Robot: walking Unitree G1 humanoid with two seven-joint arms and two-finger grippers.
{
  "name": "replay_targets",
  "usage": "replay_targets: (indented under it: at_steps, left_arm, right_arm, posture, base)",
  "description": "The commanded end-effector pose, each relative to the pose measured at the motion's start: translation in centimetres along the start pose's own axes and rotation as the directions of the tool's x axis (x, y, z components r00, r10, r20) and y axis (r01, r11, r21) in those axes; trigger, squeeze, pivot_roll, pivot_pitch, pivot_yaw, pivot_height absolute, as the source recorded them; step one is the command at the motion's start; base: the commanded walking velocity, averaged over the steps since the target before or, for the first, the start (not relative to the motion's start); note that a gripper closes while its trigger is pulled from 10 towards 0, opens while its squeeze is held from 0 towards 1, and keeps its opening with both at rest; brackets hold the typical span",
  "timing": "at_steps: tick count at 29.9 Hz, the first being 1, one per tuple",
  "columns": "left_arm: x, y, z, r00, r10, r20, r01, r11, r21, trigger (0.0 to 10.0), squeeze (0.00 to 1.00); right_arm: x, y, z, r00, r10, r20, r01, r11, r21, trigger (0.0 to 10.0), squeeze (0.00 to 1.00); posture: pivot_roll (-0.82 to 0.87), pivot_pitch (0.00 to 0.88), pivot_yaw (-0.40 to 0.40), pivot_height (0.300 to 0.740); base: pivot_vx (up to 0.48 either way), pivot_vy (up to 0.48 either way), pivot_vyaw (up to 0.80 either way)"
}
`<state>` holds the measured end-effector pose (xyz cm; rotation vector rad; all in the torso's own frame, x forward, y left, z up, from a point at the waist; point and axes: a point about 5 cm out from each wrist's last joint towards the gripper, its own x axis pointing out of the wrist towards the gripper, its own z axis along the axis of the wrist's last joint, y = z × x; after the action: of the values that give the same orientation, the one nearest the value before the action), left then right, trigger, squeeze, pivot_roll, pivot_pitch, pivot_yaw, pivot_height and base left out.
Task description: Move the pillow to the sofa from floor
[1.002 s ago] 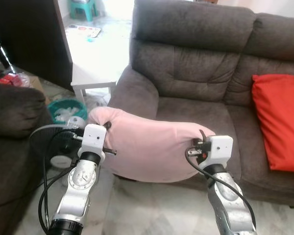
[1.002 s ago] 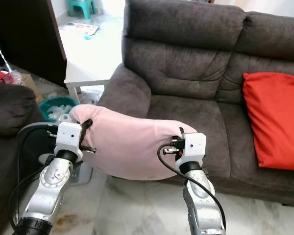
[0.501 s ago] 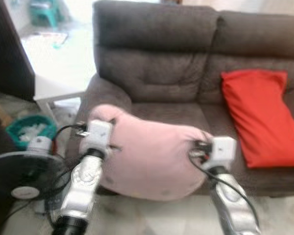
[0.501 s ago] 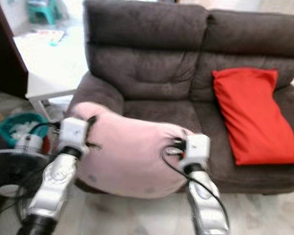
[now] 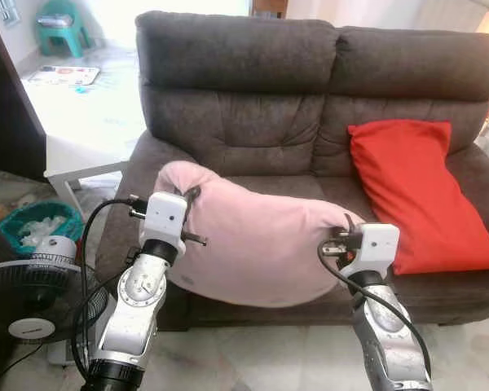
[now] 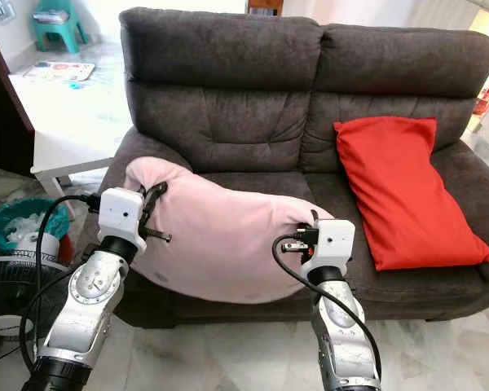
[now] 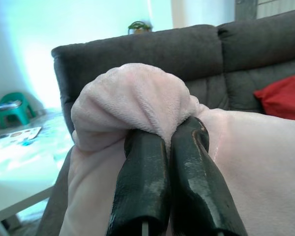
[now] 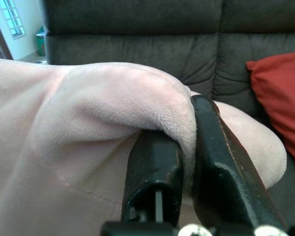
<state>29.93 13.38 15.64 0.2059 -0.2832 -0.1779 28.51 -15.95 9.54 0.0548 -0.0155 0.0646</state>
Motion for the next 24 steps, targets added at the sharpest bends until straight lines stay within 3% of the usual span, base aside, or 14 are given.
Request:
replay_targets:
  at_steps: [1,11,17,24]
  left_arm:
    - [0.41,-0.28,1.30,0.998,-0.010,0.057,0.010,1.000,0.000,10.0,0.00]
    - [0.39,-0.02,1.35,0.999,0.004,0.051,-0.004,1.000,0.003,10.0,0.00]
    - [0.39,0.00,1.36,0.999,0.004,0.051,-0.004,1.000,0.006,10.0,0.00]
    - [0.41,-0.15,1.37,0.999,-0.001,0.053,0.001,1.000,0.005,10.0,0.00]
  right_arm:
    - [0.46,0.22,1.56,0.997,0.016,0.082,-0.015,1.000,-0.008,10.0,0.00]
    - [0.47,0.42,1.95,0.994,0.033,0.105,-0.028,0.999,-0.045,10.0,0.00]
    - [0.53,0.29,1.97,0.995,0.017,0.100,-0.015,0.999,-0.030,10.0,0.00]
    - [0.57,-0.19,1.81,0.995,-0.009,0.098,0.013,0.999,-0.033,10.0,0.00]
  posture:
    - [0.16,0.001,-0.088,0.740]
    - [0.16,0.006,-0.087,0.740]
    - [0.16,0.007,-0.087,0.740]
    - [0.16,0.004,-0.087,0.740]
  base:
    - [0.000,0.000,0.00]
    - [0.000,0.000,0.00]
    - [0.000,0.000,0.63]
    - [0.000,0.000,0.00]
